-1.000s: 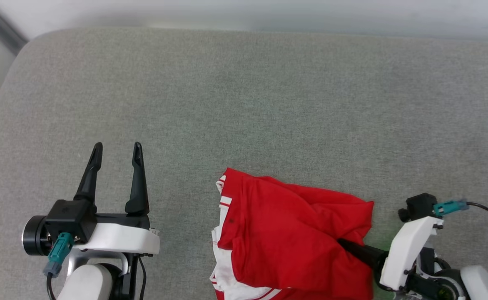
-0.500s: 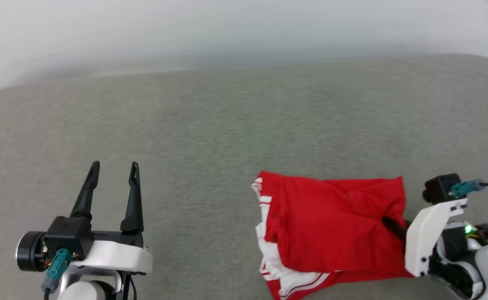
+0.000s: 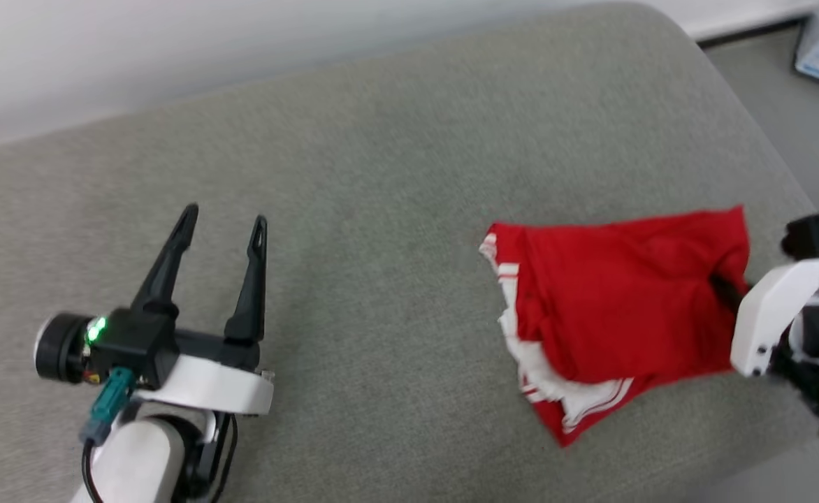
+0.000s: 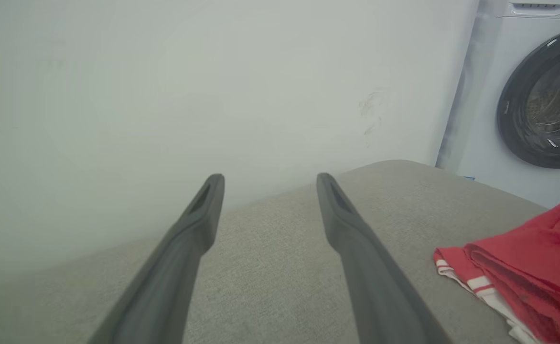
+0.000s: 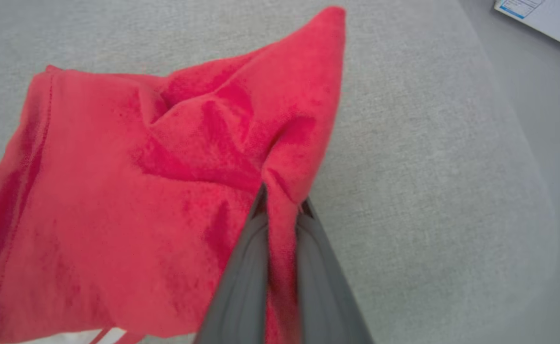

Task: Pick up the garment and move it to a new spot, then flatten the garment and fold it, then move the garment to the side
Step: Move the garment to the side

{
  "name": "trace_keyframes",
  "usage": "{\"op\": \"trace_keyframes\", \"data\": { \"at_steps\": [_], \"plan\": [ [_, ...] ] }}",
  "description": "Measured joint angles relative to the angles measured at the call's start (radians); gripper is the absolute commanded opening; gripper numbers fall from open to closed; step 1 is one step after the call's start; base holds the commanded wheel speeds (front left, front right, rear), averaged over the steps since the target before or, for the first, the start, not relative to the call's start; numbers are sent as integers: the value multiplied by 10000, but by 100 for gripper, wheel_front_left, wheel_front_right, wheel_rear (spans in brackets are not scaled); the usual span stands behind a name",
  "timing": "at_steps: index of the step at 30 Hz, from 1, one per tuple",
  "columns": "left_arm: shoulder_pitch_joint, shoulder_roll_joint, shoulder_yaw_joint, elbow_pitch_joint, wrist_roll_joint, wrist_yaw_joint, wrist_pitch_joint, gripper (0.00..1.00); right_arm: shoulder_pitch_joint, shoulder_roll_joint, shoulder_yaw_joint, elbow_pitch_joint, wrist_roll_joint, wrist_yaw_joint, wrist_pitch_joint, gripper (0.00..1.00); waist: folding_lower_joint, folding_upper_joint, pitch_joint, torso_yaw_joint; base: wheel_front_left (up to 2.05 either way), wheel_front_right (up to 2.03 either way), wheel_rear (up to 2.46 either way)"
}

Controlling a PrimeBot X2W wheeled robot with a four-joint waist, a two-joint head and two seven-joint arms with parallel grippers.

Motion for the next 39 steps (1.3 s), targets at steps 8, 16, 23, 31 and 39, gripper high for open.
{"op": "trace_keyframes", "data": {
  "at_steps": [8,16,23,31,39],
  "plan": [
    [-1582,384,-355,-579,460,-491,560,100,-1982,-255,-1039,1684,-784,2,-1816,0,1,0,1752,-423,0,0,0],
    [-2906,259,-800,-1062,675,-828,788,100,-3420,-1279,-2284,2888,-1785,2,-2736,0,1,0,3439,-161,0,0,0],
    [-3559,286,-988,-1152,846,-1011,803,100,-4017,-1233,-3141,3751,-2752,0,-3005,0,1,0,4401,270,0,0,0],
    [-3566,180,-1005,-757,792,-940,479,100,-4187,-907,-4205,4489,-4172,2,-3923,100,0,0,4272,601,0,0,0],
    [-2475,-82,-780,-31,339,-500,-42,100,-3806,-309,-4800,3912,-5223,2,-4970,100,0,0,3060,736,0,0,0]
  ]
}}
